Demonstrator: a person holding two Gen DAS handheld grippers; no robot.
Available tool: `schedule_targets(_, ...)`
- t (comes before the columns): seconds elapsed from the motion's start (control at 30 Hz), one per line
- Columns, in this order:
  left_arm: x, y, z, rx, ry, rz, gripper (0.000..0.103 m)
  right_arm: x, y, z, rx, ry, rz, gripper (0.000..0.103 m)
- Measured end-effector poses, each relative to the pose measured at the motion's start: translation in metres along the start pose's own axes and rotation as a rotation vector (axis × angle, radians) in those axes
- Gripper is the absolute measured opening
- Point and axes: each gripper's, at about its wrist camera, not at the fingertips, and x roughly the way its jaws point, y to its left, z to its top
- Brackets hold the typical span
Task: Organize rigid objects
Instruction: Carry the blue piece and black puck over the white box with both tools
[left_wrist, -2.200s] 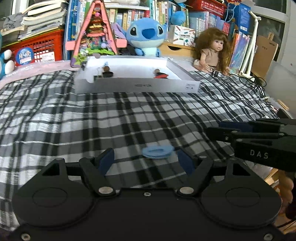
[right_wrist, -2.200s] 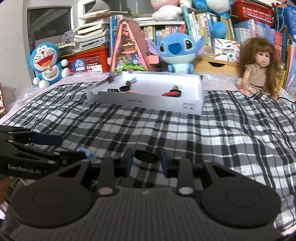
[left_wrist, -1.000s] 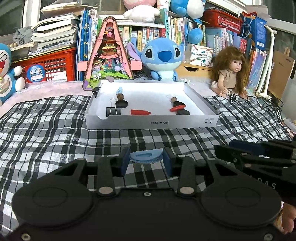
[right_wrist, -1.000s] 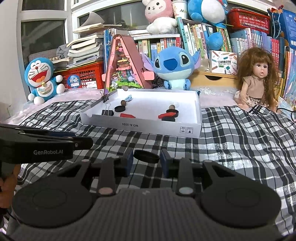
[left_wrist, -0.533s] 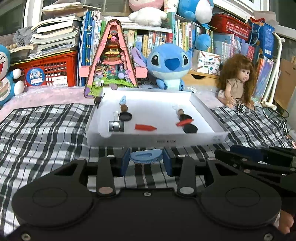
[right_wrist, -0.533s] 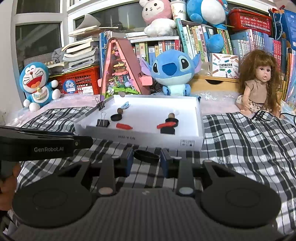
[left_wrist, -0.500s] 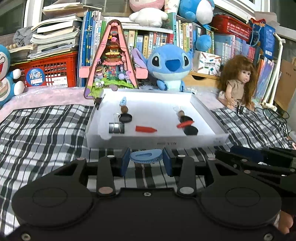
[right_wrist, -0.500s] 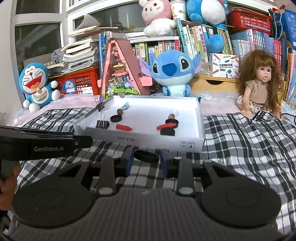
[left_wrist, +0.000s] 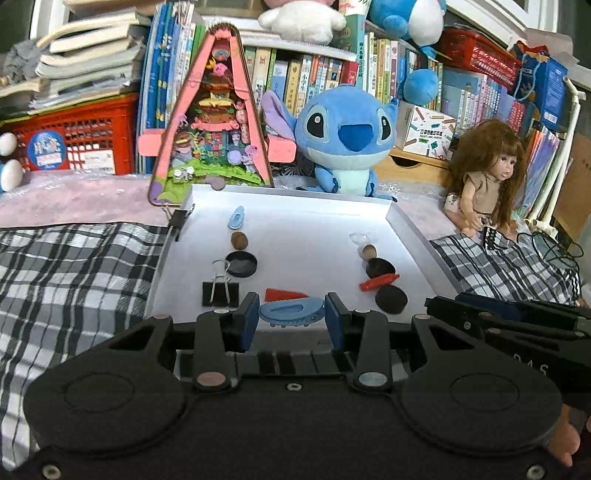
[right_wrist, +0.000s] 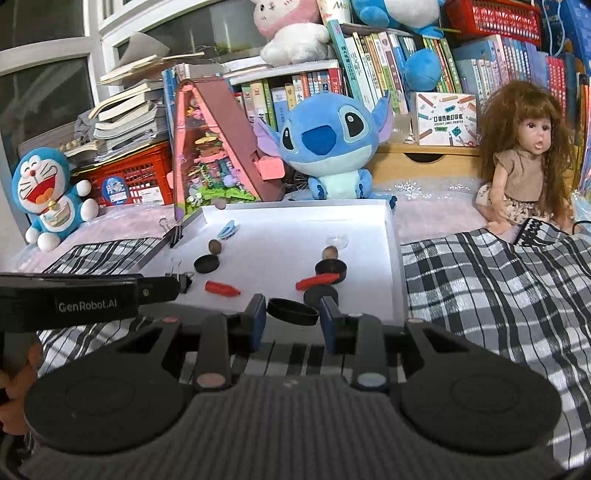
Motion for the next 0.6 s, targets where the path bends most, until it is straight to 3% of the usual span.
schedule_targets(0.33,0.058,0.010,0.036,-0.078,0.097,-0.040,0.036,0.053,-0.030,0.043,0.141,0.122,0.051,0.037)
schedule_targets(0.6,0.090,0.005,0.045,-0.052,0.140,-0.016,0.036,0.092,-0.048,0.060,0.221,0.188,0.010,0.037)
